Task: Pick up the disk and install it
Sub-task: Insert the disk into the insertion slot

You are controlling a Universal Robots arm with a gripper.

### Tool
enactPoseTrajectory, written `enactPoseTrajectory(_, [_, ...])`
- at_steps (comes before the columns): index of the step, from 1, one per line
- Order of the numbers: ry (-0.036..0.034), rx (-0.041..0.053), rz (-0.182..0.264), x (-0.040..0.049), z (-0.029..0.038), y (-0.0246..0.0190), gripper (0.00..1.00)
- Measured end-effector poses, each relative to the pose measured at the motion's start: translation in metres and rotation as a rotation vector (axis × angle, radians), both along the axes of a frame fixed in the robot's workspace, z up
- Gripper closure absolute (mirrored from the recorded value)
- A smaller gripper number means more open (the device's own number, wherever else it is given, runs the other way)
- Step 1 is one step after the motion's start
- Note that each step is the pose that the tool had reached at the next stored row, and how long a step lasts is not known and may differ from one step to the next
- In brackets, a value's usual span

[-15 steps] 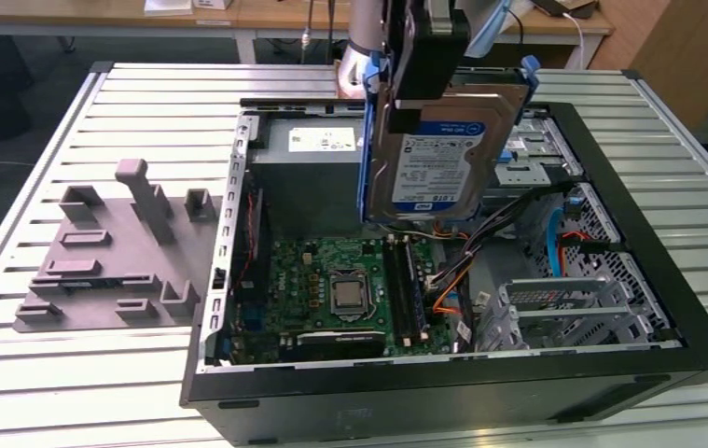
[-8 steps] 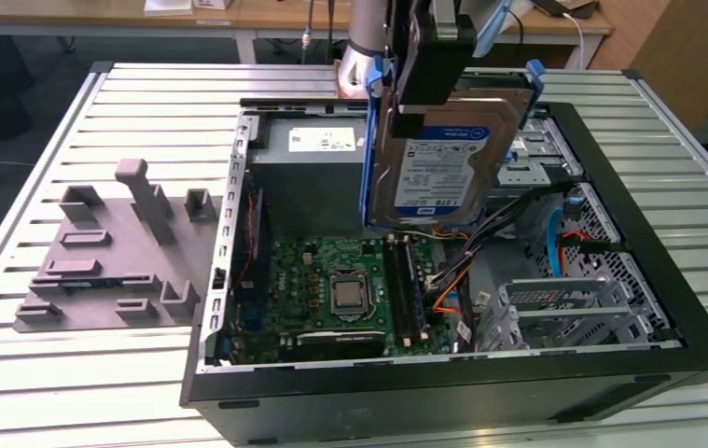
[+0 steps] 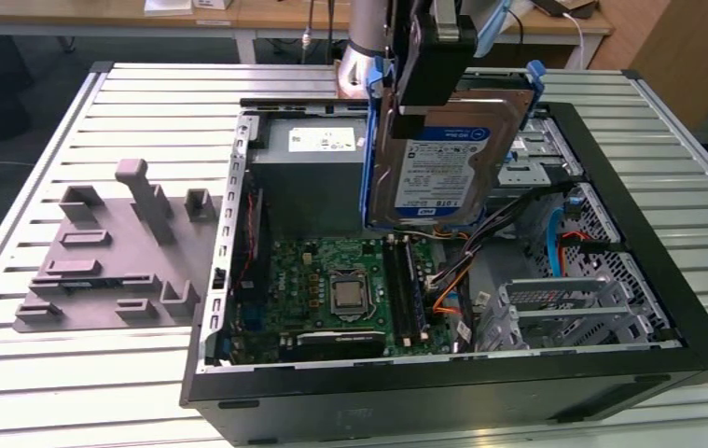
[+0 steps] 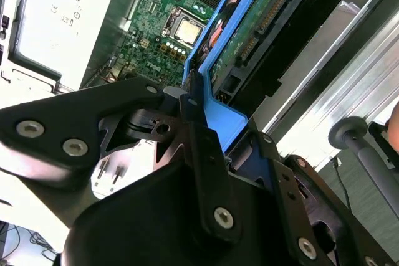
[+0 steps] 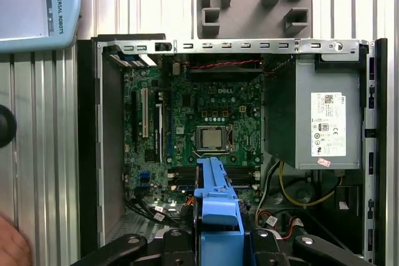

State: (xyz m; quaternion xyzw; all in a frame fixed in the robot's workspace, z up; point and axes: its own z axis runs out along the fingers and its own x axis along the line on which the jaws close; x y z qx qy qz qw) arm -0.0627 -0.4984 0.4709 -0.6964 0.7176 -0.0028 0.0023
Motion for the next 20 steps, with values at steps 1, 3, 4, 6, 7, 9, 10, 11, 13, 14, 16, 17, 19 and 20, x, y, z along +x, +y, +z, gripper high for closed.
enactPoseTrajectory(1, [0.0000,-0.0001,0.000,0.0000,0.0000,0.0000,0.64])
enactPoseTrajectory(3, [0.0000,-0.0001,0.000,0.0000,0.0000,0.0000,0.64])
enactPoseTrajectory(4, [0.0000,-0.0001,0.000,0.0000,0.0000,0.0000,0.64])
enactPoseTrajectory(6, [0.0000,-0.0003,0.000,0.0004,0.0000,-0.0001,0.64])
enactPoseTrajectory(7, [-0.0001,-0.0001,0.000,0.0014,-0.0002,-0.0001,0.64])
enactPoseTrajectory(9, [-0.0001,-0.0002,0.000,0.0050,-0.0003,0.0000,0.64])
enactPoseTrajectory(10, [0.0000,-0.0003,0.000,0.0070,-0.0003,0.0000,0.64])
enactPoseTrajectory(11, [0.0000,-0.0002,0.000,0.0087,-0.0004,-0.0002,0.64])
enactPoseTrajectory(13, [0.0000,-0.0004,0.000,0.0095,-0.0003,-0.0006,0.64])
enactPoseTrajectory(14, [0.0000,-0.0002,0.000,0.0095,-0.0004,-0.0010,0.64])
enactPoseTrajectory(16, [0.0000,-0.0006,0.000,0.0096,-0.0004,-0.0027,0.64])
enactPoseTrajectory(17, [0.0000,-0.0010,0.000,0.0096,-0.0003,-0.0041,0.64])
enactPoseTrajectory(19, [0.0000,-0.0021,0.000,0.0095,-0.0004,-0.0074,0.64])
enactPoseTrajectory(20, [0.0000,-0.0031,0.000,0.0096,-0.0004,-0.0090,0.64])
